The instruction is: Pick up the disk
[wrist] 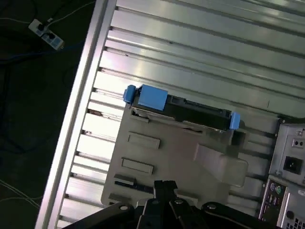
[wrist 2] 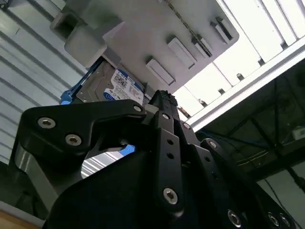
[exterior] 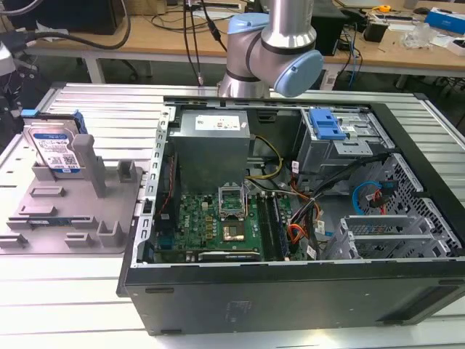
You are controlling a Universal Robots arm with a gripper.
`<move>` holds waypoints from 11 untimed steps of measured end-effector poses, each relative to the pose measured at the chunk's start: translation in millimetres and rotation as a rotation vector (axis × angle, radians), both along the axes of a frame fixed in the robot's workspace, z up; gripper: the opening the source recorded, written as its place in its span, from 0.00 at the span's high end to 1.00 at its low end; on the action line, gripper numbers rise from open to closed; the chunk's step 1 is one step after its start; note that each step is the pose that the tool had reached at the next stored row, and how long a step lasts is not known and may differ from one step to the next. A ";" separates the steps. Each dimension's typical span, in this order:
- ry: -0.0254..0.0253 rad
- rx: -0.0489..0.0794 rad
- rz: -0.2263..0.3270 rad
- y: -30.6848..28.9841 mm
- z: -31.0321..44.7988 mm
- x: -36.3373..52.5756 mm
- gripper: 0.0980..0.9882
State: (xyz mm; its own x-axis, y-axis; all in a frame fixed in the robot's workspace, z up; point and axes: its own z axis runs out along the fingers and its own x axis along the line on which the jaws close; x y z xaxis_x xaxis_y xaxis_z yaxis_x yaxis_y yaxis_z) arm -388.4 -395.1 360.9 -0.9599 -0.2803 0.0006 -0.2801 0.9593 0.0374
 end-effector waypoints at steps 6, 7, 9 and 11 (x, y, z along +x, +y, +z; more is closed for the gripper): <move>-0.0001 0.000 0.164 0.0 -0.7 0.0 0.99; 0.0000 0.000 0.179 0.0 -0.7 0.0 0.99; 0.0000 0.000 0.254 0.0 -0.7 0.1 0.92; 0.0000 0.000 0.301 0.0 -0.7 0.1 0.78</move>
State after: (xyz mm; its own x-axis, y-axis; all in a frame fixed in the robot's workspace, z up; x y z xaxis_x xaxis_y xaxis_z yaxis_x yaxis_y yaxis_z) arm -388.2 -395.1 360.2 -0.8335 -0.5525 0.0005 -0.5521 0.8330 0.0375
